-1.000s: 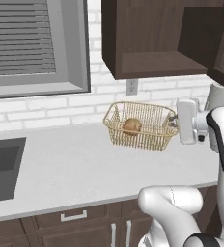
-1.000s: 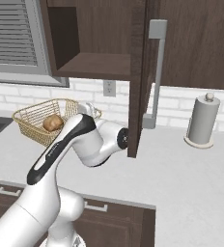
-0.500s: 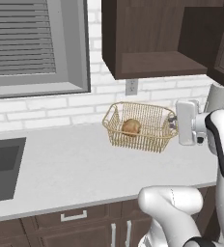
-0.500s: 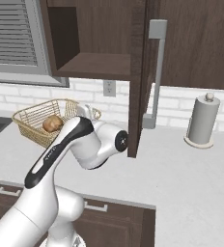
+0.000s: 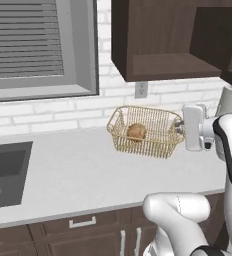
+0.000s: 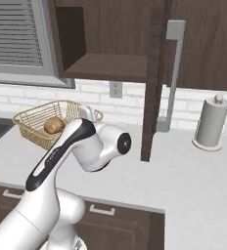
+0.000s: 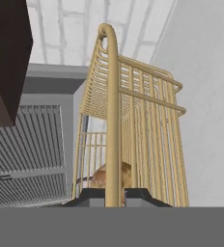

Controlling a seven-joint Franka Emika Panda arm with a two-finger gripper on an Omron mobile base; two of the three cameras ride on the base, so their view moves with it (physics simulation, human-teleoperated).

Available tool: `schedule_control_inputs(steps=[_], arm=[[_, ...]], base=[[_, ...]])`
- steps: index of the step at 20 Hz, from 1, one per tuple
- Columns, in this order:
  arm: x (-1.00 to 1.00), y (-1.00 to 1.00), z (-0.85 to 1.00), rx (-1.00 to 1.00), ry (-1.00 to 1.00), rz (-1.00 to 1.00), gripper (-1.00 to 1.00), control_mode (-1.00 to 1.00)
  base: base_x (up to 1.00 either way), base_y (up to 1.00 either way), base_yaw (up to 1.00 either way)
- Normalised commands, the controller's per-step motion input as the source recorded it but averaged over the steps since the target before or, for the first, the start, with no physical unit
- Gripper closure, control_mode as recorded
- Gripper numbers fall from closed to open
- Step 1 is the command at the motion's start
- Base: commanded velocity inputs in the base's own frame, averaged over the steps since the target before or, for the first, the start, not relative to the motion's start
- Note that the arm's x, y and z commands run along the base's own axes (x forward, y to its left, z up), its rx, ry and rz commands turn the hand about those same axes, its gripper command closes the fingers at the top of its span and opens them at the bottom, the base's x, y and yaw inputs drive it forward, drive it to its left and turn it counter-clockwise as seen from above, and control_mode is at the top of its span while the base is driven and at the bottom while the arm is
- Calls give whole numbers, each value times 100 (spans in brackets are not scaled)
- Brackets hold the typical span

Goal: Open the cabinet, pick up the bread from the cabinet and place it in the basket. Then move the basket to the dining counter.

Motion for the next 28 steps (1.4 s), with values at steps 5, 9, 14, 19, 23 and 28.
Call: schedule_control_inputs(steps=[5,9,14,19,23,28], arm=[[0,0,0,0,0,0,100,100],[0,0,0,0,0,0,100,100],[0,0,0,0,0,0,100,100],[0,0,0,0,0,0,100,100],[0,0,0,0,0,0,100,100],[0,0,0,0,0,0,100,100]], base=[[-8,100,49],[-37,82,92],[-32,37,100],[-32,37,100],[-32,36,100],[-32,35,100]])
